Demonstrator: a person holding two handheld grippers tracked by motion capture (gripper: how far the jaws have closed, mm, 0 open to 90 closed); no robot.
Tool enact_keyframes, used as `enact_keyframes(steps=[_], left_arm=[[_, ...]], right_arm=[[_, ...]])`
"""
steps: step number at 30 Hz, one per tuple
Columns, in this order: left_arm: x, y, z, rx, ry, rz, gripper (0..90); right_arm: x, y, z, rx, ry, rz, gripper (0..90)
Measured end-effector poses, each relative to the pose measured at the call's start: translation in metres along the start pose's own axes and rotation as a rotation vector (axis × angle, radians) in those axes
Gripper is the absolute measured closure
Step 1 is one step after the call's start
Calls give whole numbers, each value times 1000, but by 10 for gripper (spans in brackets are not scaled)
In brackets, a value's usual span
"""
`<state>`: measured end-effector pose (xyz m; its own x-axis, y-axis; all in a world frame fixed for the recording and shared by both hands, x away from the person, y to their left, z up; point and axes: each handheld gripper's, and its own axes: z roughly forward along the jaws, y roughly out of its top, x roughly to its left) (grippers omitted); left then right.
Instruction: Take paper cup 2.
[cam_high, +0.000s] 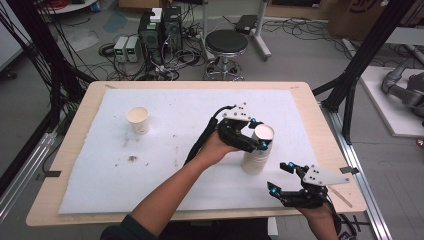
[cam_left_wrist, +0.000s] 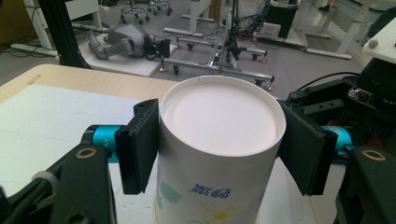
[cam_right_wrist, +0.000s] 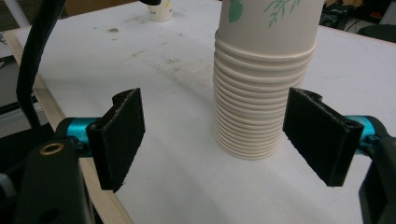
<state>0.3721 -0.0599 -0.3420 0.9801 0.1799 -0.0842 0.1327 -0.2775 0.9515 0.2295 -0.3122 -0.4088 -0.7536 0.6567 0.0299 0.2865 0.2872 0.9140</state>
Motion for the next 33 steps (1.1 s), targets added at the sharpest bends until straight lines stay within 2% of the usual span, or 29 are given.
enact_keyframes(steps=[5,7,8,13,14,15,18,21,22,23,26,30,33], left_arm=[[-1,1,-1,-7,2,-1,341],[-1,1,-2,-3,3,5,341],[-1,1,-2,-3,3,5,341],[-1,2,-2,-6,7,3,341],[-1,2,-2,-6,7,3,341],[-2,2,-2,-12,6,4,342],[-2,3,-3,-10,9,6,342],[-2,3,-3,-11,7,0,342],[-2,3,-3,-11,7,0,343],[-2,3,-3,-7,7,4,343],[-3,3,-2,-8,9,-1,343],[-2,3,-3,-7,9,4,343],[-3,4,-3,-9,11,1,344]], right_arm=[[0,0,0,-1,-4,1,214],[0,1,1,-3,0,-1,299],[0,1,1,-3,0,-1,299],[1,6,3,-5,-5,-16,436],[1,6,3,-5,-5,-16,436],[1,8,3,-14,-10,-19,493],[0,10,3,-15,-26,-10,591],[-1,12,3,-3,-42,1,772],[-1,12,3,-3,-42,1,772],[-1,14,3,2,-66,0,882],[-1,18,3,6,-82,3,900],[-1,24,10,37,-106,6,900],[0,25,17,82,-127,14,900]])
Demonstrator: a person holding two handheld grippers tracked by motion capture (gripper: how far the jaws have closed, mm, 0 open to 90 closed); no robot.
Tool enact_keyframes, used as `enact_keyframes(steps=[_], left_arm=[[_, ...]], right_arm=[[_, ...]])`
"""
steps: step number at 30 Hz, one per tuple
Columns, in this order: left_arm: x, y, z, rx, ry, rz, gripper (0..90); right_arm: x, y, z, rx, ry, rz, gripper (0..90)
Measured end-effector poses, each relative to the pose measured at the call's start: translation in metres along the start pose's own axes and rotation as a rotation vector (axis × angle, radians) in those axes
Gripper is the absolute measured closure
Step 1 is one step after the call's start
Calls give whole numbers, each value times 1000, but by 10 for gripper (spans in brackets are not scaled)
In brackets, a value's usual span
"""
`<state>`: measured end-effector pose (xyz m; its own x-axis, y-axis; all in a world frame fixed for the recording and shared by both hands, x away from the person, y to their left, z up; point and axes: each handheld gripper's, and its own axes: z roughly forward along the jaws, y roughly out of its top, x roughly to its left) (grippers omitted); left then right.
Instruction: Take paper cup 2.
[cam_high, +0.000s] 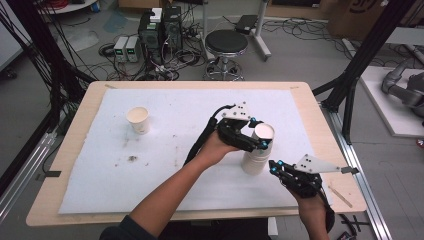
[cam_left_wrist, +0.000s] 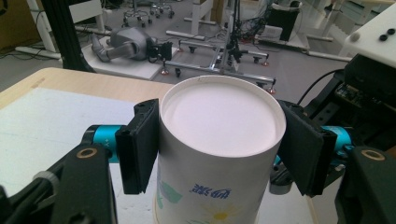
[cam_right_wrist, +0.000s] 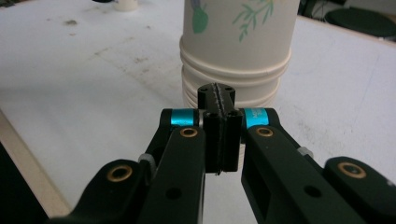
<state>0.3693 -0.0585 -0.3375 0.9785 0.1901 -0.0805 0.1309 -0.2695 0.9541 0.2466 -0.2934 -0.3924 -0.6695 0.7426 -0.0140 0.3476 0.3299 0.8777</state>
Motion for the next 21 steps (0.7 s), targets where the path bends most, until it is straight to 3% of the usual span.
enact_keyframes(steps=[6,21], left_arm=[[-1,0,0,2,2,4,344],[-2,1,-1,13,0,18,349]], right_arm=[[-1,4,4,40,-21,37,900],[-1,11,11,72,-27,42,900]])
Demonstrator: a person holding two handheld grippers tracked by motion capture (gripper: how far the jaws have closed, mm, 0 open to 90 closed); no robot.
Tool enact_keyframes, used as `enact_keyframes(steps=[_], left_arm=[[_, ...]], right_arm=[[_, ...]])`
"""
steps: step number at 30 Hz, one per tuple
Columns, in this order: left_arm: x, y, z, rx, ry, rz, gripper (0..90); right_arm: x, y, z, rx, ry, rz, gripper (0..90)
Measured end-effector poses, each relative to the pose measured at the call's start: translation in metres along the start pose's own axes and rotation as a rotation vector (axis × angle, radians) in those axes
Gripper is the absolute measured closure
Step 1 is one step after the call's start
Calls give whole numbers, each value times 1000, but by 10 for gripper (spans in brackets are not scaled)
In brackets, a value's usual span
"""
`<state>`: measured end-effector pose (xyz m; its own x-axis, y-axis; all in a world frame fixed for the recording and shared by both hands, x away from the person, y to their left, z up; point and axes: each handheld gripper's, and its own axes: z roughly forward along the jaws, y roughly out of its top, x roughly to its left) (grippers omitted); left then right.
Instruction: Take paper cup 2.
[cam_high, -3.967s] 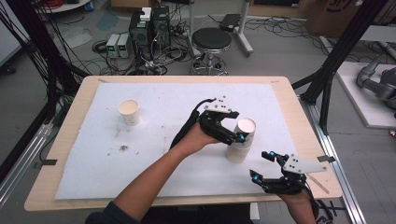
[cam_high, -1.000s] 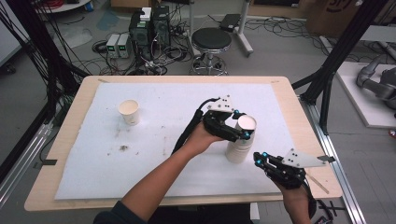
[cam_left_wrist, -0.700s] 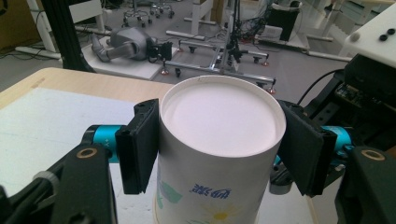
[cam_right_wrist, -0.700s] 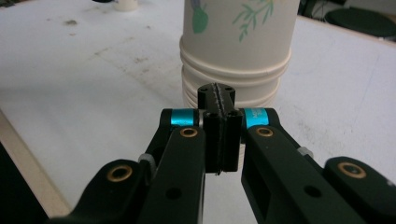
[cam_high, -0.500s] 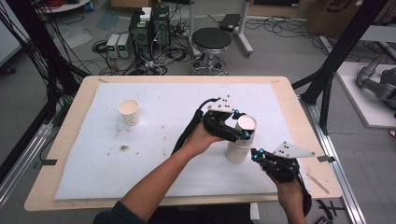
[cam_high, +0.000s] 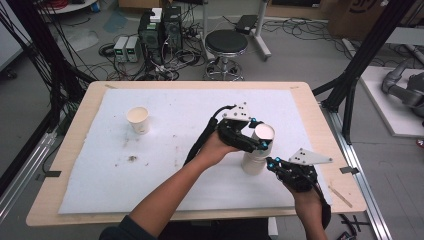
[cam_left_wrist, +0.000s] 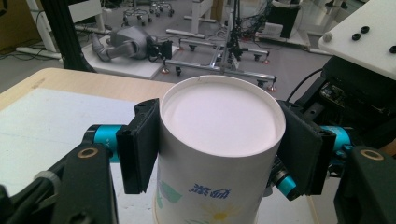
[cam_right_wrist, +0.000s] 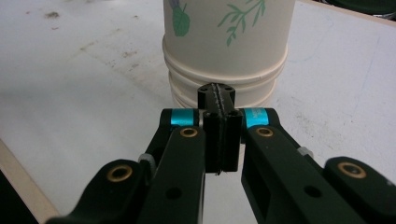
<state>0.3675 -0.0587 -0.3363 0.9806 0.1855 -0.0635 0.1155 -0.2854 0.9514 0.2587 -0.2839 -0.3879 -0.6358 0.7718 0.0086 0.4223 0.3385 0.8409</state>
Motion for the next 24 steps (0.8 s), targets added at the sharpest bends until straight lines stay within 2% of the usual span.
enact_keyframes(steps=[11,24], left_arm=[[-2,1,0,3,9,2,350],[-4,1,1,0,27,2,347]], right_arm=[[6,8,1,62,-43,-5,900],[6,13,1,98,-49,16,900]])
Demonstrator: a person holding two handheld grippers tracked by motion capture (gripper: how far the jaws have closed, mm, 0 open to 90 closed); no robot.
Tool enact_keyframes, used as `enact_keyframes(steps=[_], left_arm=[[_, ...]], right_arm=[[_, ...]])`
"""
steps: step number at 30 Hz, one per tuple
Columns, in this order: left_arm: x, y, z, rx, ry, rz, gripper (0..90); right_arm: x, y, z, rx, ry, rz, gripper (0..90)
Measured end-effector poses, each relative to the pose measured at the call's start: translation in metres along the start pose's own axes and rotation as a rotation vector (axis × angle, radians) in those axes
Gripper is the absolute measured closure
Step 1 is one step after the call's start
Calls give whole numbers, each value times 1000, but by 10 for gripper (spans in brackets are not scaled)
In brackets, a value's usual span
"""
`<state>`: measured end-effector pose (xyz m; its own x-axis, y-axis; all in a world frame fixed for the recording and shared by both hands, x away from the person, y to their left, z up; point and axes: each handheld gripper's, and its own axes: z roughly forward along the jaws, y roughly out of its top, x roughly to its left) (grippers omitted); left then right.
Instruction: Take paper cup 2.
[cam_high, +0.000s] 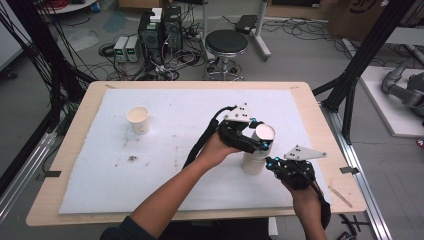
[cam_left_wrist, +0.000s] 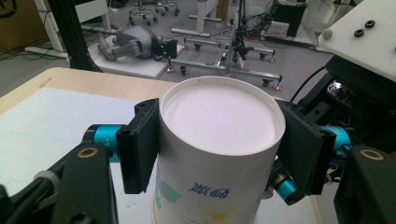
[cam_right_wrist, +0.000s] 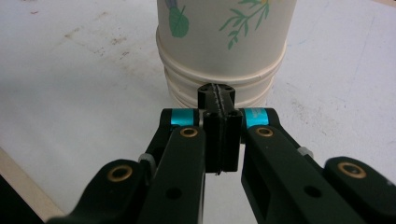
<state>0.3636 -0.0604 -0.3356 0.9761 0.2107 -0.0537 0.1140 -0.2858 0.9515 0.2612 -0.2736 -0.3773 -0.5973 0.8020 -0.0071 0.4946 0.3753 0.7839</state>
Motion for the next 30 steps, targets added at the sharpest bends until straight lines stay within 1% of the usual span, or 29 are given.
enact_keyframes(steps=[3,6,11,14,19,23,26,28,30], left_arm=[[0,0,0,1,2,1,347],[-1,0,0,-3,4,-4,346],[-1,0,0,-1,10,4,345],[-1,0,0,-3,13,6,344],[-3,-1,0,-19,22,0,344],[-3,-1,-1,-17,25,5,345],[-3,-1,-2,-19,32,-1,345],[-3,-1,-2,-23,33,4,344],[-3,-1,-3,-30,33,0,344]], right_arm=[[0,1,0,6,0,3,900],[0,2,0,12,-4,-5,900],[1,4,0,30,-11,-8,900],[1,5,0,32,-13,-6,900],[1,6,1,42,-14,-5,900],[1,7,1,48,-15,-13,900],[2,8,1,59,-18,-10,900],[3,9,2,60,-26,-26,900],[3,9,2,60,-23,-22,900]])
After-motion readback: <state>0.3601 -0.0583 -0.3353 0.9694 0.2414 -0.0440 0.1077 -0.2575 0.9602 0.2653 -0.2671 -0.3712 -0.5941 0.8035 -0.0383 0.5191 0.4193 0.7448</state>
